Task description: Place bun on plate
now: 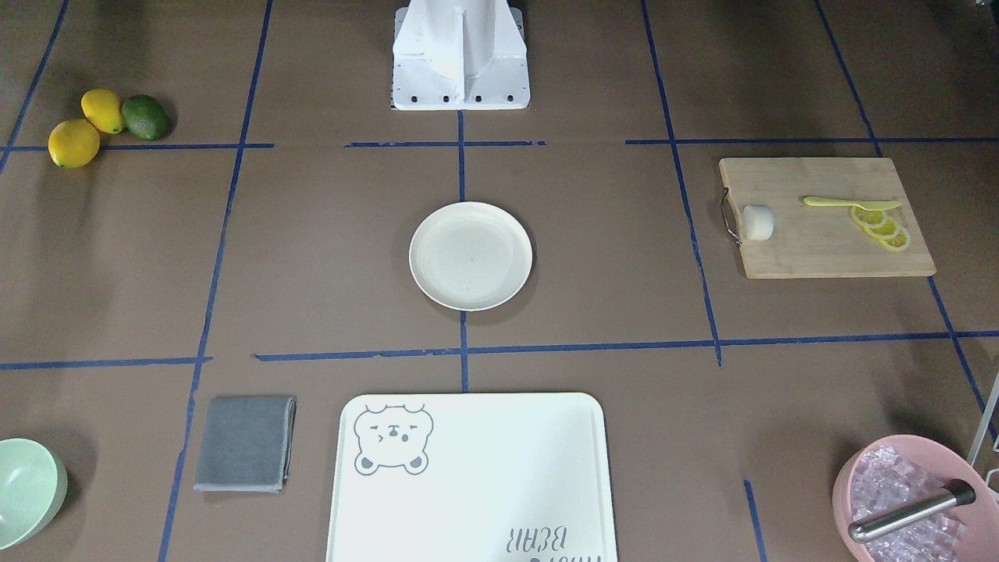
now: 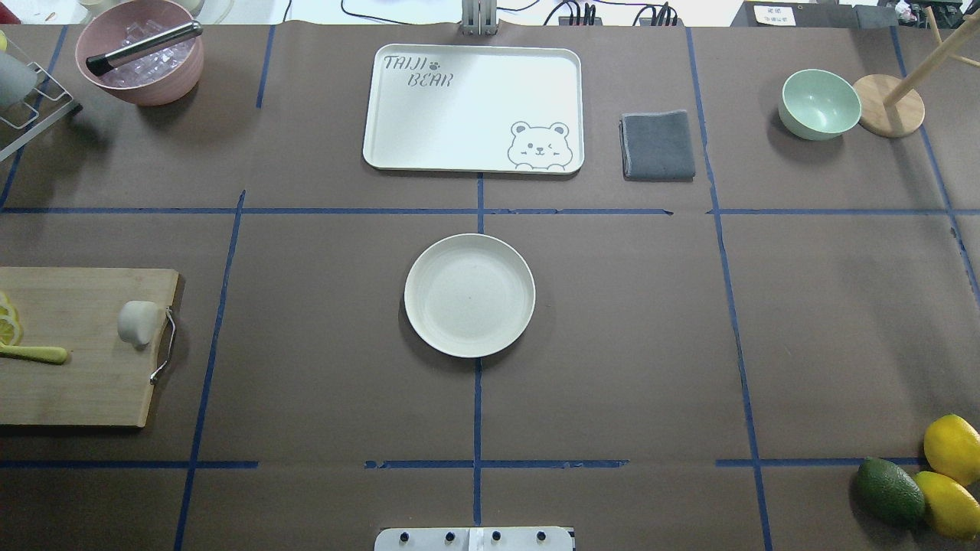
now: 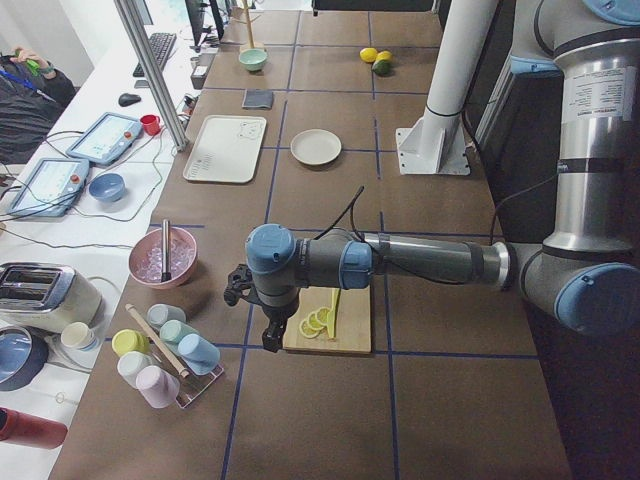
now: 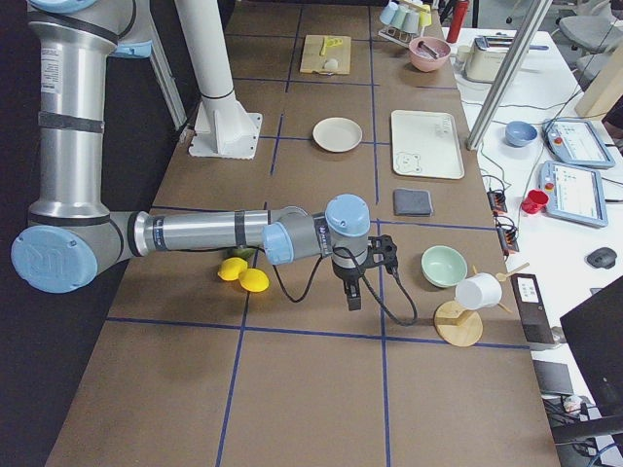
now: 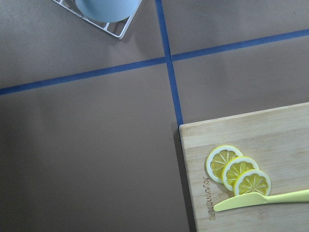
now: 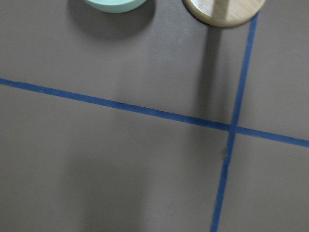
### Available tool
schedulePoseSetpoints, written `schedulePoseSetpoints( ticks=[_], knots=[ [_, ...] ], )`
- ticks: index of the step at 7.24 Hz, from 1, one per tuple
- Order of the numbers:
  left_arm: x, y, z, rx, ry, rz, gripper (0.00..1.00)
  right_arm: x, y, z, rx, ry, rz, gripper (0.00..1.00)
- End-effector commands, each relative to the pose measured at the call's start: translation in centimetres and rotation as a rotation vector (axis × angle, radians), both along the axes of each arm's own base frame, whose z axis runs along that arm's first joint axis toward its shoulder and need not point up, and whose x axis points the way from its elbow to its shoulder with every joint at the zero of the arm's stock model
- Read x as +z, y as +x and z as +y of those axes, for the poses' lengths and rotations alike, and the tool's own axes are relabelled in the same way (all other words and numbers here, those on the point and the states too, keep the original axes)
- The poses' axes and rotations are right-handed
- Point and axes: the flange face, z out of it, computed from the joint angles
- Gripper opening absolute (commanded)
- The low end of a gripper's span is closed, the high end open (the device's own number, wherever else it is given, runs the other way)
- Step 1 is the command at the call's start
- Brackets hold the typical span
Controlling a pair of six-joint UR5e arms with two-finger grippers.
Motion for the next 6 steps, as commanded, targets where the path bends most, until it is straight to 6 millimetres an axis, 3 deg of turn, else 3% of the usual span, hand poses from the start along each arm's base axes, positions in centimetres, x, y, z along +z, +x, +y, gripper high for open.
schedulePoseSetpoints(
  ticks=[1,2,4,6],
  knots=[
    [-1.6,1.4,-1.5,-0.032,0.060,0.011,1.00,0.2,3.4,1.2,-0.018,-0.045,0.013,1.00],
    [-2.1,1.5,-1.6,-0.047,0.055,0.016,1.00,0.6,3.5,1.5,-0.009,-0.059,0.020,1.00],
    [-3.9,5.7,-1.9,-0.015,0.167,0.069,1.00,0.4,3.4,1.5,-0.008,-0.053,0.018,1.00],
    [-5.7,15.9,-1.3,-0.050,0.023,0.139,1.00,0.5,3.4,1.5,-0.008,-0.054,0.018,1.00]
  ],
)
